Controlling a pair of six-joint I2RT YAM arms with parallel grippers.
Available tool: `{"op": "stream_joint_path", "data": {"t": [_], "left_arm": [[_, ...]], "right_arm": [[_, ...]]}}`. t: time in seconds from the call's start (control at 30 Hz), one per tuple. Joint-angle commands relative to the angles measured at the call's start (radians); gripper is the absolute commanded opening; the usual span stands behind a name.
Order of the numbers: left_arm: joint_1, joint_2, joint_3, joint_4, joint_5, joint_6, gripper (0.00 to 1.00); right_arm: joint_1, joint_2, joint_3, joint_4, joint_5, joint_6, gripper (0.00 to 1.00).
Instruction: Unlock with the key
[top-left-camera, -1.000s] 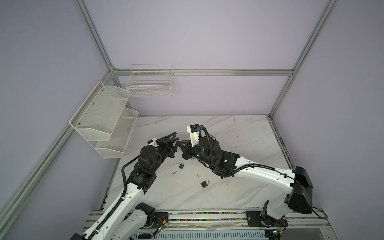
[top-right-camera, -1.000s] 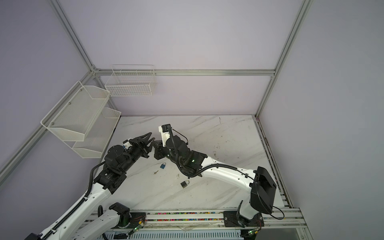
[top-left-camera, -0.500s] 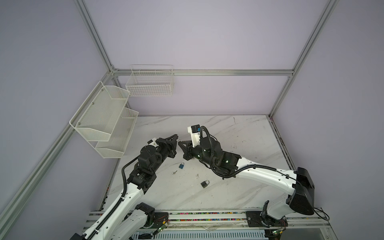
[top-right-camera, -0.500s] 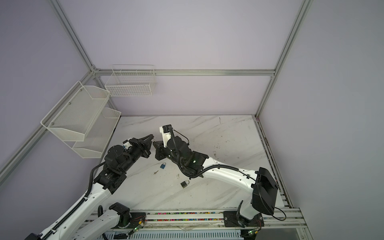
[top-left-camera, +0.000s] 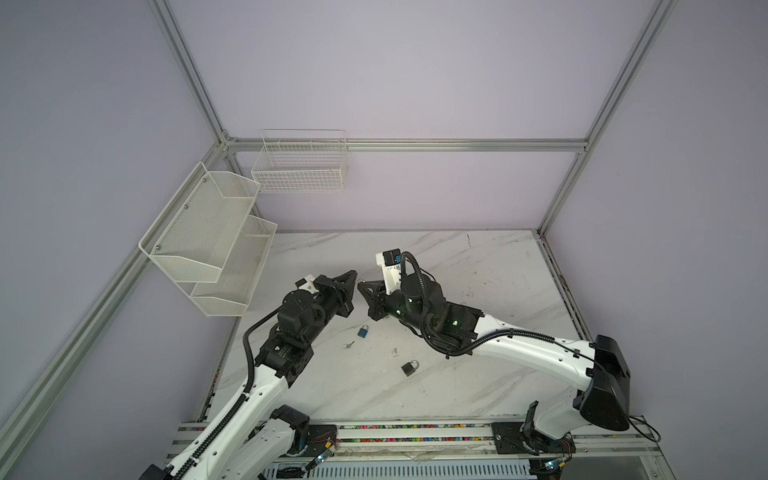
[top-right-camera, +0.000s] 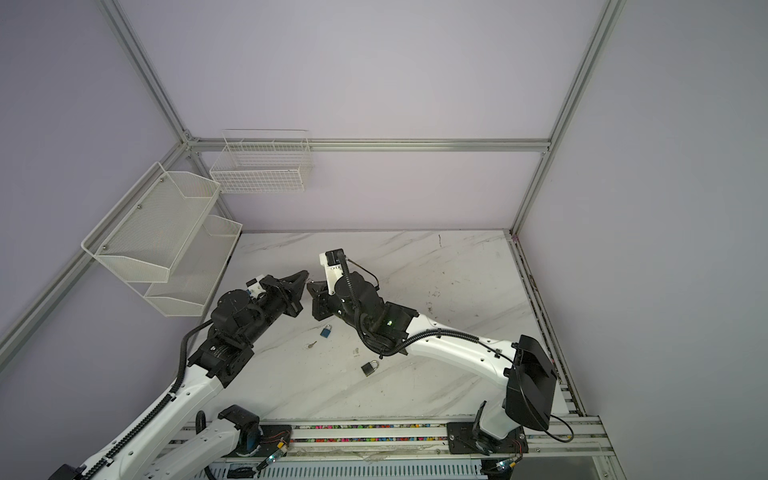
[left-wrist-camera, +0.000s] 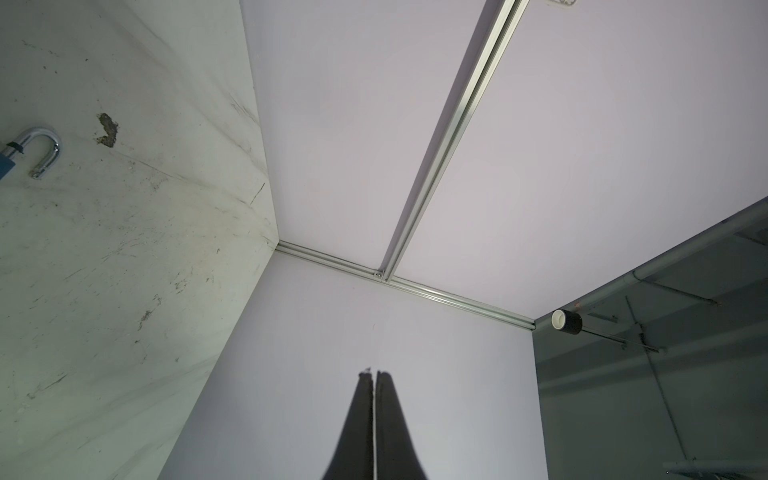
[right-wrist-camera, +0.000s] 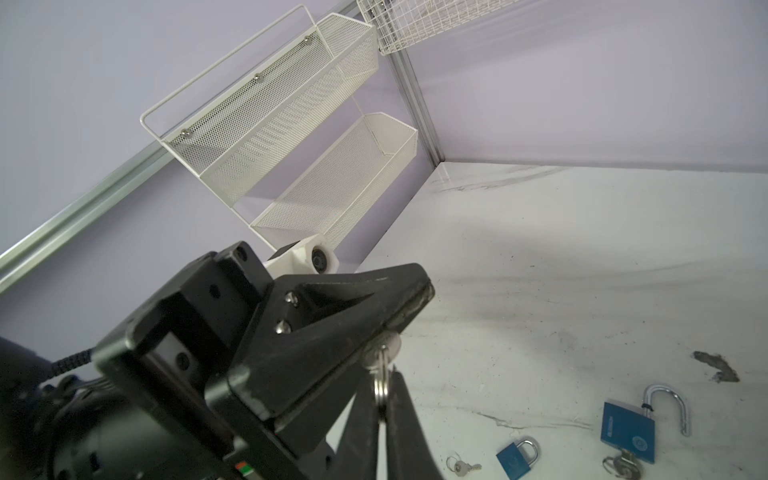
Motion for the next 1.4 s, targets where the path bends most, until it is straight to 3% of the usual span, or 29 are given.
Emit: {"op": "stream_joint_path", "data": {"t": [0.0, 0.07, 0.2, 0.33, 0.5, 0.73, 0.87, 1.07, 1.37], "left_arm": [[-0.001, 0.006, 0.073, 0.025, -0.021, 0.159, 0.0], [-0.001, 0.013, 0.101, 0.03, -0.023, 0.278, 0.0], [0.01, 0.029, 0.158, 0.037, 0.008, 0.545, 0.0], [0.008, 0.07, 0.24, 0.003, 0.097, 0.822, 0.0], [0.007, 0.109, 0.245, 0.132, 0.245, 0.989, 0.0], [0.004, 0.154, 0.237, 0.29, 0.366, 1.034, 0.0], [0.002, 0.166, 0.232, 0.354, 0.387, 1.012, 0.0], [-0.008, 0.18, 0.237, 0.407, 0.427, 0.997, 0.0], [-0.021, 0.192, 0.247, 0.405, 0.425, 1.002, 0.0]], "right_arm": [[-0.014, -0.078, 0.002, -0.01, -0.003, 0.006, 0.27], [-0.032, -0.114, -0.017, -0.013, -0.038, 0.028, 0.36], [-0.089, -0.168, -0.049, -0.001, -0.201, 0.093, 0.43], [-0.173, -0.189, -0.06, 0.012, -0.428, 0.183, 0.46], [-0.241, -0.187, -0.085, 0.105, -0.619, 0.285, 0.46], [-0.297, -0.164, -0.151, 0.328, -0.753, 0.396, 0.41], [-0.314, -0.135, -0.183, 0.345, -0.736, 0.395, 0.38], [-0.341, -0.122, -0.246, 0.565, -0.793, 0.485, 0.38], [-0.341, -0.102, -0.247, 0.642, -0.822, 0.52, 0.35]]}}
